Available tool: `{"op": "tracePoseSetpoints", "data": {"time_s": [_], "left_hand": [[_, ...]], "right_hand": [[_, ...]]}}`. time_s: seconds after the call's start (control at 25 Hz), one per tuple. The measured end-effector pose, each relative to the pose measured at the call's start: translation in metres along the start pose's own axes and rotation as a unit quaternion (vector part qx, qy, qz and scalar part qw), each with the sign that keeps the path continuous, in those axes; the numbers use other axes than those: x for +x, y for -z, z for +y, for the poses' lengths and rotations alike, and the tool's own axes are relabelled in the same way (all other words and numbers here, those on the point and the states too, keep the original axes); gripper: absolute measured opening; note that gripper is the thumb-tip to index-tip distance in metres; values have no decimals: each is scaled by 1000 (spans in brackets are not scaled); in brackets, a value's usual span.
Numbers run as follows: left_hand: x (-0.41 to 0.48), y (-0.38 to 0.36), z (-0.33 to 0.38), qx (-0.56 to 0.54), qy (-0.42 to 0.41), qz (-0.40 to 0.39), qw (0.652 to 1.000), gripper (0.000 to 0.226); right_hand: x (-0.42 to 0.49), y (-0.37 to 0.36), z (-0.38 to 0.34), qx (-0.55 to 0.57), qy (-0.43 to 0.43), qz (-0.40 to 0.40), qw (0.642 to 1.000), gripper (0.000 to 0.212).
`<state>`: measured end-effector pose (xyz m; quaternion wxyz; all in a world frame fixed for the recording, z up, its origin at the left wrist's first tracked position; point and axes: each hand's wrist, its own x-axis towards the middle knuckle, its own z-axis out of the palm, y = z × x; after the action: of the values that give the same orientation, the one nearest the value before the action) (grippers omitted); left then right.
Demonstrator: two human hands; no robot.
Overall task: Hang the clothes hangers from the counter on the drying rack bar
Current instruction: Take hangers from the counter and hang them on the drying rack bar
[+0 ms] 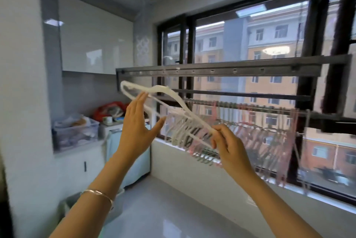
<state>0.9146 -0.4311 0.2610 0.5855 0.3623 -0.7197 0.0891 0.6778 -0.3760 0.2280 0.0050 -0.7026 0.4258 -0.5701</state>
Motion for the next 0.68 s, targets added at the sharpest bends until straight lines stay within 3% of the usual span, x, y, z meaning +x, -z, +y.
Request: {"op": "tracePoseSetpoints", "data": {"time_s": [0.12,0.24,0.36,0.44,0.52,0.6,0.68], "left_hand": [[-6,19,-51,52,67,-42,996,83],[-16,26,-103,115,139,-80,980,53],[-19,34,-143,-30,186,-181,965,19],[-17,39,-161,-144,227,-241,933,18],[-7,39,-182,-172,258,-242,920,20],[6,32,-204,-180,282,-195,922,20],[24,18,-226,-181,297,-146,926,21]], "right_hand": [[17,-41,-8,15,-20,-71,997,24],[34,-77,-6,-3,-37,-140,989,29],[57,-102,17,-14,-56,-150,987,21],[76,-118,39,-21,-72,-149,986,11],[97,-135,66,-66,-88,-155,982,21],[118,-151,95,-124,-105,-162,973,40],[139,-164,121,-153,-111,-164,968,46]]}}
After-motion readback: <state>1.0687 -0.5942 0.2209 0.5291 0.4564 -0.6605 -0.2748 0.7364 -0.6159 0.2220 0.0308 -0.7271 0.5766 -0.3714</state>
